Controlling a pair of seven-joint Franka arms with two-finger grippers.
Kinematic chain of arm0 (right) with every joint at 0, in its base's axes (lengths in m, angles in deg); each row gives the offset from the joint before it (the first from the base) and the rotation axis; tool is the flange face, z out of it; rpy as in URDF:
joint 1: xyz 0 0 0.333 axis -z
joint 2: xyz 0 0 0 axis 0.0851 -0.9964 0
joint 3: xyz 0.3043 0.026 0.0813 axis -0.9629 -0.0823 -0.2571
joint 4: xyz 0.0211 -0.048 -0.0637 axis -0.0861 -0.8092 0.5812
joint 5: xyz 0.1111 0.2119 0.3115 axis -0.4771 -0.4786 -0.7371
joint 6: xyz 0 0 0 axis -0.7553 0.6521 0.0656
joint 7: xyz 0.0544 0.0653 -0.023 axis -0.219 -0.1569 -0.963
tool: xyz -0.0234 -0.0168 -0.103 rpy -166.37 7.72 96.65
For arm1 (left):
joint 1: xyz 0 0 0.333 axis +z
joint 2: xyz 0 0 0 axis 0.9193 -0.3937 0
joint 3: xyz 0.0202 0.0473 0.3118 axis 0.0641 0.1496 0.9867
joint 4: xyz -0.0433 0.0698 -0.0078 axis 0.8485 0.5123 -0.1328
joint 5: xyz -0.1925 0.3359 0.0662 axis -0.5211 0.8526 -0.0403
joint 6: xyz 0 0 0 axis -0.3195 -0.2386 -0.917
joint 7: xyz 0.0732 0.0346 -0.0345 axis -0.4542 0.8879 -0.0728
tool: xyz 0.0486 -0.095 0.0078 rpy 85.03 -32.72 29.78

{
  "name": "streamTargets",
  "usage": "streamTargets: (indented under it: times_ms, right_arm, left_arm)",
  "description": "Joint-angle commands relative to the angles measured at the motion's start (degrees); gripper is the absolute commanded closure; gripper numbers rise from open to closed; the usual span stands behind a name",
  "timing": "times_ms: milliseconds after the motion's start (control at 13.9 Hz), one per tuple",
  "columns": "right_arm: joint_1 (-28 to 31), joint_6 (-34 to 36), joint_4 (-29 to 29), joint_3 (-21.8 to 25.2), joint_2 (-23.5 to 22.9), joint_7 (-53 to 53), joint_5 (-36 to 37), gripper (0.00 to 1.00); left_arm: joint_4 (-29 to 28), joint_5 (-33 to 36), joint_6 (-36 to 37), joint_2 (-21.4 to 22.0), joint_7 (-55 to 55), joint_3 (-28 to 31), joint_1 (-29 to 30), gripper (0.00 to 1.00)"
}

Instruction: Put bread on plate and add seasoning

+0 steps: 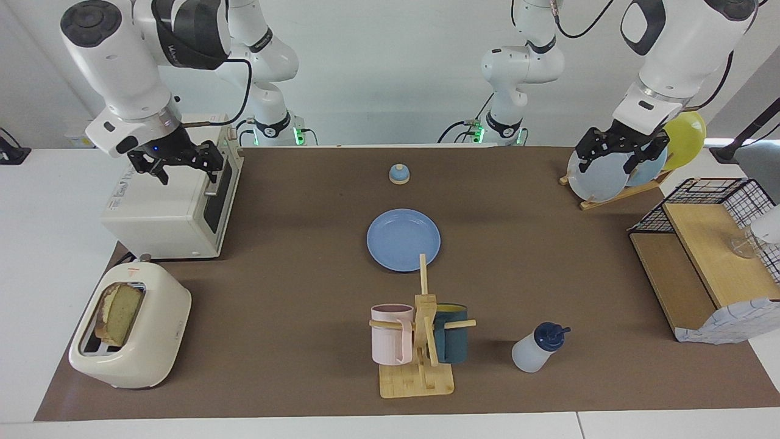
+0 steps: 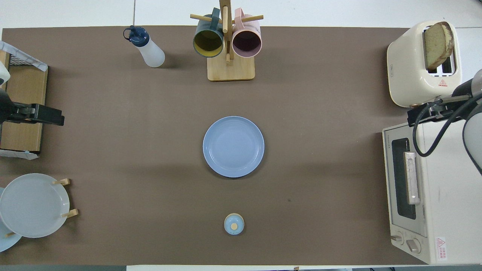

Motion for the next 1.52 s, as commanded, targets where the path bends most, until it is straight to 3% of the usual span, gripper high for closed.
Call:
streamTargets:
  times_ms: [0, 217, 361, 505, 794, 938, 1083, 1227, 1372, 1444]
  right_arm:
    - [1.69, 0.79, 0.71, -0.7, -0.03, -2.23, -3.15, 0.0]
    - [1.86, -0.61, 0.71, -0.44, 0.06, -1.79, -2.54, 0.0]
    - [3.69, -4.47, 0.36, -0.43, -0.03, -1.62, -2.53, 0.0]
    - [5.46, -8.41, 0.27, -0.52, -0.38, -1.35, -3.15, 0.0]
    - [6.52, -16.6, -0.52, -0.44, -0.82, -2.14, -3.06, 0.0]
    - [8.44, -28.85, -4.8, -0.43, -0.38, -3.63, -2.8, 0.0]
    - [10.29, -45.54, -9.03, -0.43, -2.73, -9.67, -2.71, 0.0]
    - [10.65, -52.01, -8.52, -0.52, -7.48, -10.58, -2.71, 0.0]
    - [10.56, -53.87, -8.43, -0.43, -8.9, -10.93, -2.71, 0.0]
    - [10.74, -55.62, -8.43, -0.43, -10.03, -10.93, -2.62, 0.0]
  left_arm:
    - [-6.71, -0.52, -11.04, 3.03, -0.14, 0.2, -2.13, 0.0]
    - [-14.54, -0.52, -22.66, 4.97, 3.36, 0.2, -5.55, 0.0]
    - [-18.58, -0.52, -32.3, 3.75, 9.22, 0.2, -8.72, 0.0]
    - [-22.53, -0.09, -42.68, 1.21, 13.13, 0.38, -11.44, 0.0]
    - [-22.82, 1.31, -56.49, -8.36, 15.06, 0.55, -13.48, 0.0]
    - [-22.82, 3.16, -61.95, -12.33, 17.17, 0.81, -14.53, 0.0]
    - [-22.82, 3.26, -66.88, -14.88, 18.31, 0.99, -14.62, 0.0]
    - [-22.29, 3.34, -73.28, -19.35, 18.58, 1.86, -15.4, 0.0]
    - [-21.42, 3.0, -76.12, -23.57, 18.67, 9.64, -22.31, 0.0]
    - [-19.5, 2.73, -77.26, -26.55, 19.28, 17.35, -29.14, 0.0]
